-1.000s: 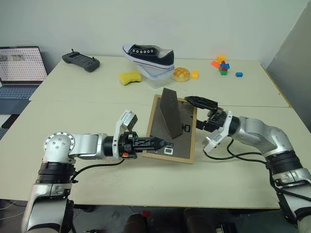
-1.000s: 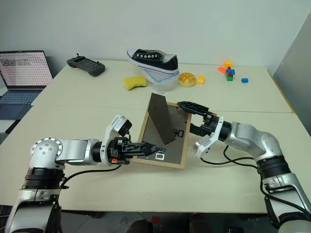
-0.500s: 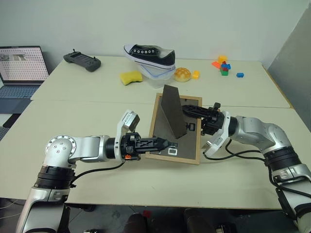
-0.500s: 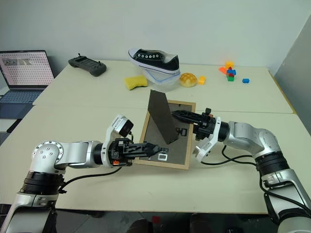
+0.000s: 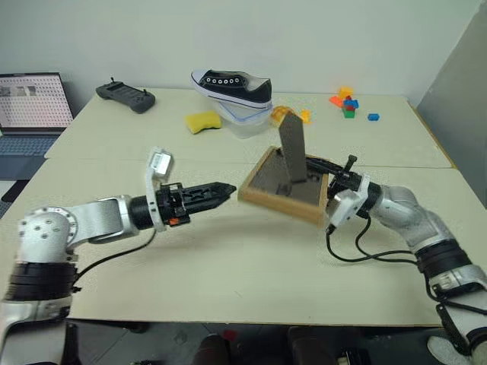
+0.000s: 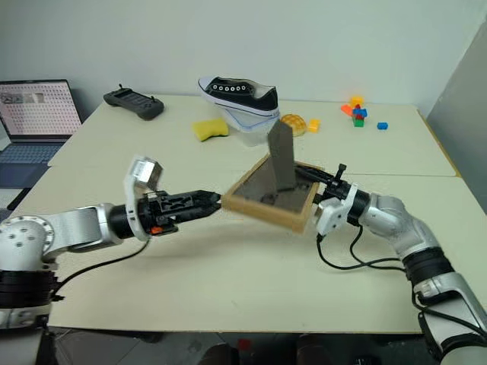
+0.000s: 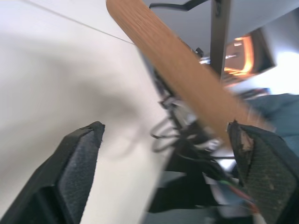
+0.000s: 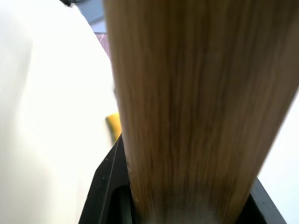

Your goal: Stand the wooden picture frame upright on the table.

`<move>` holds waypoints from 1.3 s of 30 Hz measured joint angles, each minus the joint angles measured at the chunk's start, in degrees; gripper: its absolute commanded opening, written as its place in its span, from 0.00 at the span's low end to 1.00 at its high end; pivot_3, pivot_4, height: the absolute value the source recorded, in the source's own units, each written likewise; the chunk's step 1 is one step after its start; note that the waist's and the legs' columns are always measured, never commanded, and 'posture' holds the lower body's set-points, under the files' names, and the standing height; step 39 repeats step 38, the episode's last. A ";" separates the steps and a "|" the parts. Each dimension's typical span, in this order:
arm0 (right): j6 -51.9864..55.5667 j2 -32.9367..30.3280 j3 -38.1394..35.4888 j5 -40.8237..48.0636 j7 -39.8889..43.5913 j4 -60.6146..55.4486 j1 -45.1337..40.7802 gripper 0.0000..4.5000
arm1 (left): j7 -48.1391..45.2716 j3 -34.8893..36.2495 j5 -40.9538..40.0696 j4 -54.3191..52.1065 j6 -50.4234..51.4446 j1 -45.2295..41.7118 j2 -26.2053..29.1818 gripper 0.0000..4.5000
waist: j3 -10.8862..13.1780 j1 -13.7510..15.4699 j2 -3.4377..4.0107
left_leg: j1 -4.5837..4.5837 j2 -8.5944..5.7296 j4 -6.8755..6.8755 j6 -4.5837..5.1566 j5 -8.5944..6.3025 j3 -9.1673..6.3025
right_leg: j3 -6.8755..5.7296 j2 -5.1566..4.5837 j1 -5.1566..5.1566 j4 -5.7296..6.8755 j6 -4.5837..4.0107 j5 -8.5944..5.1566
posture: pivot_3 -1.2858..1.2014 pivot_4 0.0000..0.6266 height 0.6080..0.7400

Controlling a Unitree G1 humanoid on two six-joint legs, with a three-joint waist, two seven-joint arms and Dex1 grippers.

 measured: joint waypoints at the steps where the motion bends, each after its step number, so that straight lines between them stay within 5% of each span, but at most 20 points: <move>1: 5.72 1.48 0.00 4.76 2.93 -1.20 0.42 0.28 | -0.63 0.21 3.63 -2.88 -1.45 0.94 0.16 1.00 | 0.00 -0.01 0.01 | 0.00 0.00 0.00 -0.01 0.00 0.00 | 0.00 0.00 0.00 0.01 0.00 0.00 | 0.52 0.24 1.00; 7: 50.13 11.39 -3.37 32.40 12.94 -8.21 0.67 0.28 | -1.26 -2.65 31.76 -16.81 -15.83 5.63 -1.63 1.00 | 0.01 0.64 0.04 | -0.01 -0.02 0.00 -0.02 0.01 0.08 | -0.01 0.03 -0.02 0.01 -0.02 0.00 | 0.52 0.24 1.00; 11: 63.97 15.44 -5.44 37.90 15.55 -5.69 -0.80 0.28 | -1.71 -4.91 42.87 -19.25 -22.92 8.77 -6.50 1.00 | 0.01 1.35 0.04 | -0.02 -0.04 0.00 0.19 -0.11 0.14 | 0.00 0.04 -0.03 -0.07 -0.01 0.00 | 0.52 0.24 1.00; 16: 65.99 19.19 -6.11 36.04 18.35 1.44 -1.21 0.28 | -4.28 -5.50 48.61 -19.44 -25.19 10.61 -8.71 1.00 | 0.01 1.37 0.04 | -0.06 -0.03 -0.01 0.24 -0.14 0.14 | 0.00 0.06 -0.08 -0.08 -0.01 0.00 | 0.52 0.24 1.00; 22: 59.83 20.97 -7.53 30.68 19.56 4.48 -0.48 0.58 | -7.40 -5.50 50.99 -19.46 -24.52 11.49 -9.34 1.00 | 0.01 1.34 0.03 | -0.06 -0.02 -0.02 0.24 -0.14 0.11 | -0.03 0.07 -0.07 -0.07 0.00 0.00 | 0.52 0.24 1.00; 30: 58.15 16.51 -7.35 24.88 20.46 -6.88 9.88 1.00 | -11.13 -5.16 54.27 -13.95 -24.58 7.47 -9.98 1.00 | 0.01 1.42 0.04 | -0.07 -0.03 -0.02 0.24 -0.14 0.10 | -0.04 0.08 -0.06 -0.06 0.00 0.00 | 0.52 0.24 1.00; 39: 70.55 0.73 -18.55 27.94 17.33 -34.30 21.59 1.00 | -18.30 -4.37 59.32 -5.04 -25.16 4.06 -6.82 1.00 | 0.04 0.95 0.09 | 0.00 0.04 -0.07 0.26 -0.15 0.07 | 0.00 0.23 -0.06 -0.05 0.00 -0.01 | 0.52 0.24 1.00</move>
